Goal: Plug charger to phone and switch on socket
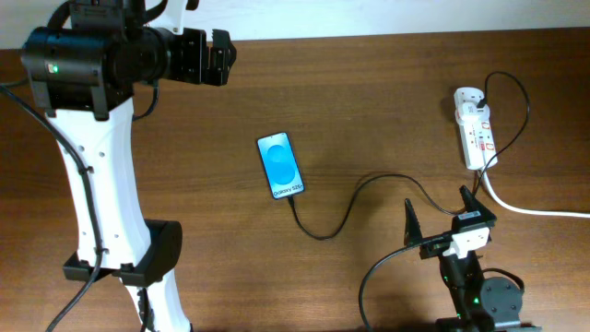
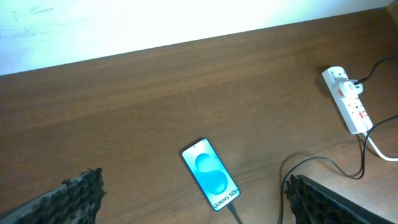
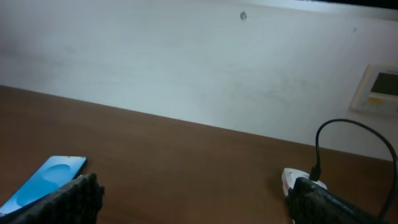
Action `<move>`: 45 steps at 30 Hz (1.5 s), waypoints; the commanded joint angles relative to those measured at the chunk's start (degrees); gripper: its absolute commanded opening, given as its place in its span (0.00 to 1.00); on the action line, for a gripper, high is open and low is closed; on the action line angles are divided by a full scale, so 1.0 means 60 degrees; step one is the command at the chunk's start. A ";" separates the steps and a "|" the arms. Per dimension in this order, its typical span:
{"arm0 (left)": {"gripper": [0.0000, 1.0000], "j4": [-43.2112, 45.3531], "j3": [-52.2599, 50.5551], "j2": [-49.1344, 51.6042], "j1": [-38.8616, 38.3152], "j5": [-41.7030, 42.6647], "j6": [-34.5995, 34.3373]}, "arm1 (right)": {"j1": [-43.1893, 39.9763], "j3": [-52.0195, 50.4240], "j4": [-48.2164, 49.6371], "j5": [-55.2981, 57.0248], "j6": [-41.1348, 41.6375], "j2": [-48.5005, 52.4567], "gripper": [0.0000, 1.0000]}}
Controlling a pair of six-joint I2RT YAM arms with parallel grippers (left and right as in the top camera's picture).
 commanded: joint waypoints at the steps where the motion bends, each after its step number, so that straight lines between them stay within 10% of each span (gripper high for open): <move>1: 0.99 0.0007 0.0015 -0.0004 0.0033 -0.0062 0.0004 | -0.0259 -0.0630 0.0408 0.0076 0.0135 -0.0120 0.98; 34: 0.99 -0.0007 -0.0244 -0.0590 0.0040 -0.0849 0.0004 | -0.0659 -0.0856 -0.0321 0.0018 0.0393 -0.0091 0.99; 38: 0.99 0.0903 -0.3002 -0.2120 0.0040 -0.1071 0.0007 | -0.0659 -0.0856 -0.0321 0.0018 0.0393 -0.0091 0.98; 45: 0.99 0.6575 -1.0925 -0.5890 0.0040 -0.1585 0.0004 | -0.0659 -0.0856 -0.0321 0.0018 0.0393 -0.0091 0.98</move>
